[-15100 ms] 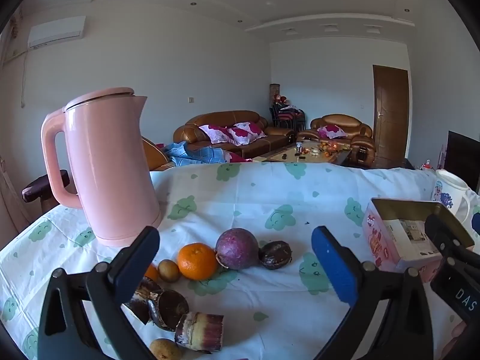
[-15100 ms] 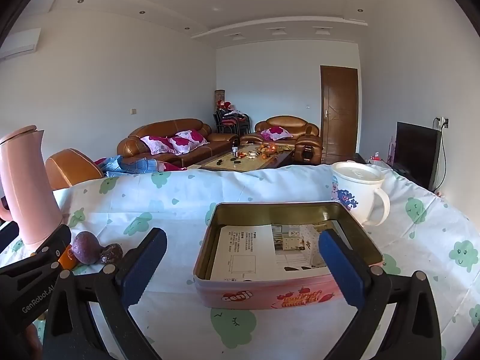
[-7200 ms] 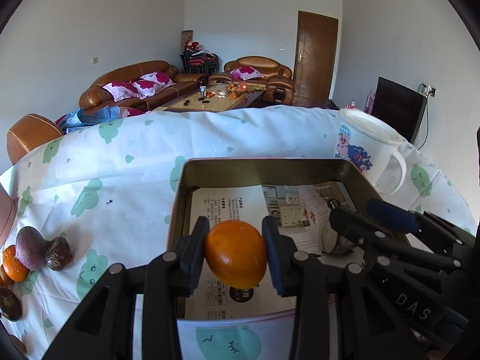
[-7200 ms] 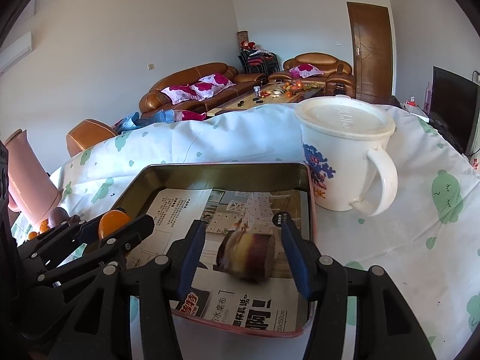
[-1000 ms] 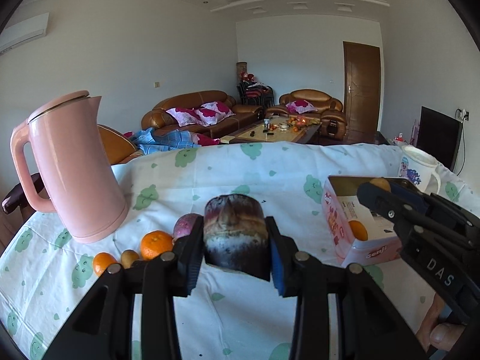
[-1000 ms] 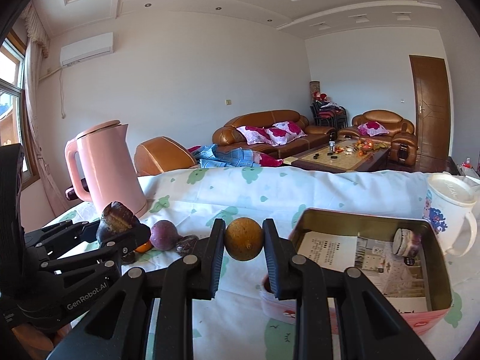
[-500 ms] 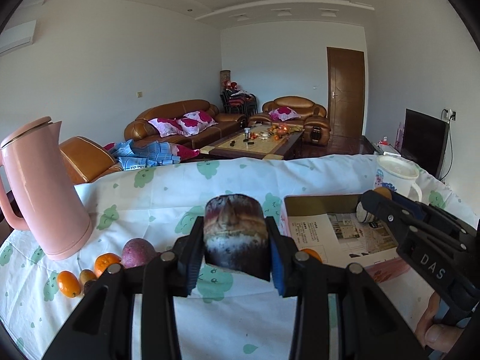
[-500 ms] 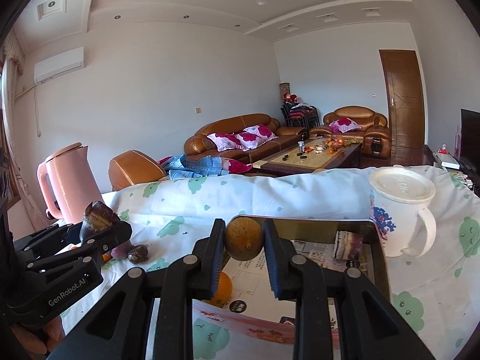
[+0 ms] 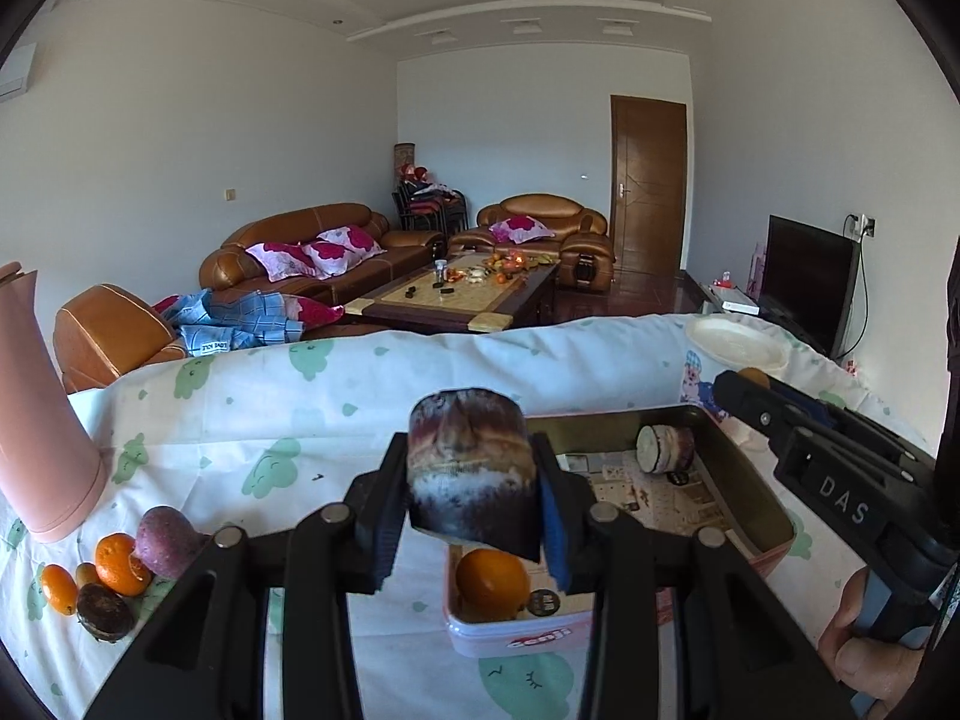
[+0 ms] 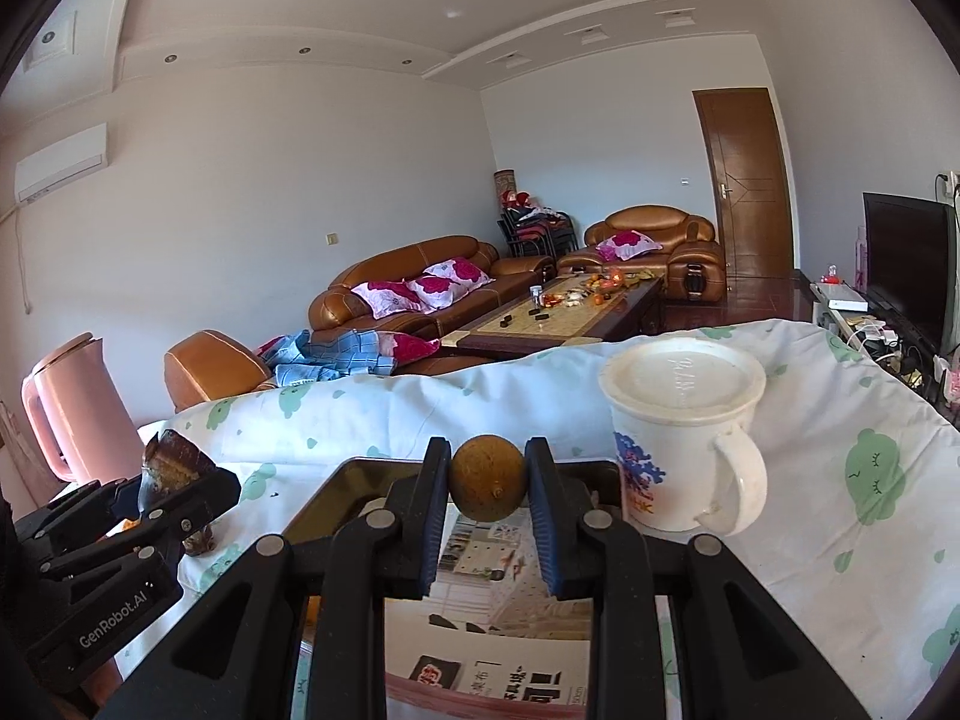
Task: Organize fruits
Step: 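Carry the small fruit and sugarcane piece with both tools over the tin box, then open both tools to drop the small fruit and sugarcane piece into the box, then move both tools back toward the remaining fruits, left tool nearing an orange, then grasp an orange with the left tool while the right tool grasps a dark brown round fruit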
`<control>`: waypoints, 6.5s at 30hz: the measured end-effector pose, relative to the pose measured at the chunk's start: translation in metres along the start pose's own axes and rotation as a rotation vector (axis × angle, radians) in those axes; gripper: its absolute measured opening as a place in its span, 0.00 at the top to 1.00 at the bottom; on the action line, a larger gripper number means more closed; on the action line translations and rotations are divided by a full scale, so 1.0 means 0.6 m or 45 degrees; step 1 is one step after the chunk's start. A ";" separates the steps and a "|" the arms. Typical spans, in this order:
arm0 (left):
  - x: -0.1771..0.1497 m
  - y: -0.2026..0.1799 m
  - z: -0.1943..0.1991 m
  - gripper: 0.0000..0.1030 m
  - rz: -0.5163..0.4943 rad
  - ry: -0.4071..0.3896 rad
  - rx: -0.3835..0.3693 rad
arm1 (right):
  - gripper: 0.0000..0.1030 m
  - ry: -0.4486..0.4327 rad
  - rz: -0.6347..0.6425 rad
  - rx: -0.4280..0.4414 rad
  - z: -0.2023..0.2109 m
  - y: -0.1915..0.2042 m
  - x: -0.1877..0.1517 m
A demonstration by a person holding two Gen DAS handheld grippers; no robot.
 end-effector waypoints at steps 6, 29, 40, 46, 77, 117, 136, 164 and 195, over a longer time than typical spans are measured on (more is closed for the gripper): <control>-0.016 -0.046 -0.047 0.61 -0.020 0.060 -0.042 | 0.74 0.072 -0.012 -0.050 -0.022 -0.031 -0.009; -0.058 -0.065 -0.109 0.61 -0.032 0.244 -0.042 | 0.73 0.390 0.031 -0.050 -0.084 -0.020 -0.084; -0.064 -0.057 -0.113 0.59 -0.020 0.271 -0.008 | 0.71 0.403 -0.003 -0.026 -0.083 -0.019 -0.087; -0.061 -0.031 -0.107 0.35 0.050 0.246 0.036 | 0.71 0.378 -0.057 -0.001 -0.079 -0.023 -0.081; -0.013 0.093 0.025 0.00 -0.028 -0.160 0.342 | 0.12 -0.275 -0.063 -0.230 0.045 -0.047 0.033; -0.071 0.349 0.112 0.00 0.169 -0.119 0.456 | 0.12 -0.081 -0.087 -0.014 0.000 0.236 -0.045; -0.097 0.447 0.122 0.00 0.222 -0.034 0.505 | 0.12 -0.026 -0.013 0.147 -0.023 0.393 -0.071; -0.178 0.641 0.151 0.09 0.501 0.218 0.613 | 0.40 0.419 0.248 0.602 -0.037 0.560 -0.187; -0.232 0.536 0.071 0.40 0.297 0.528 0.257 | 0.56 0.675 0.268 0.578 -0.043 0.523 -0.251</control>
Point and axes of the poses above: each gripper's, at about its wrist camera, not at the fingertips, and z roughly against the way its jaws point, y to its left, x to its top, the point moved 10 cm from there along -z, roughly the way its jaws point, and after that the axes turned 4 degrees about -x, right-handed, at the moved point
